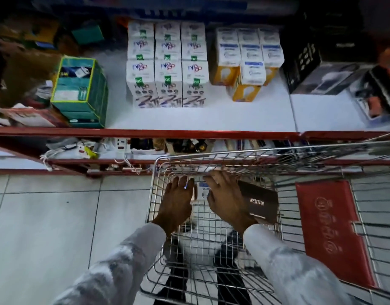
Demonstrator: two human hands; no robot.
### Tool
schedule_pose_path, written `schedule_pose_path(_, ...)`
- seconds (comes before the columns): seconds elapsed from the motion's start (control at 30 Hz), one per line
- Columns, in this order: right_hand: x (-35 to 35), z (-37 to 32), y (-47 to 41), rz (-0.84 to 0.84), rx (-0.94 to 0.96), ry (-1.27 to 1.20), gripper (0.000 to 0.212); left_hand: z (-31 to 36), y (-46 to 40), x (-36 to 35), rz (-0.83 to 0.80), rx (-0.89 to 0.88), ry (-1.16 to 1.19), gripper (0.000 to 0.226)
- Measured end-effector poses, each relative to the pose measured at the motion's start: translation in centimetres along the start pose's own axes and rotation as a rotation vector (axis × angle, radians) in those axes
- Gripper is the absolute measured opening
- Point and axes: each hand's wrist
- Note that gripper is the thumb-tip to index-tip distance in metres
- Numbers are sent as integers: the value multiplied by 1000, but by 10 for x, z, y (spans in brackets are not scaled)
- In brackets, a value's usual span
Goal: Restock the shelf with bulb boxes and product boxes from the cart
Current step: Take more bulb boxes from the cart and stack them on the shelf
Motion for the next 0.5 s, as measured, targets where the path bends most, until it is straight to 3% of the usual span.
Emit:
schedule_pose_path(0.1,-33,15,-9,-252,-66,33,78,2,-12,-10,-19,42,-70,84)
schedule_pose_path(0.2,-67,27,-22,-355,-91,63,94,1,-22,-21,-20,60,-92,81)
schedule_pose_path(0.33,-80,31,-32,-338,-86,38,73,-2,-23,-24,-10,84,-90,72)
schedule_pose_path(0.5,-4,22,-17,-322,-140,-121,70,8,-1,16,35,141,52,67)
Point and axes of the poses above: each hand's wrist, its own y-axis away from the middle knuckle, its own x-axis out of the back of the hand, z = x × y, and after that the axes turned 4 degrees about -y, right-handed
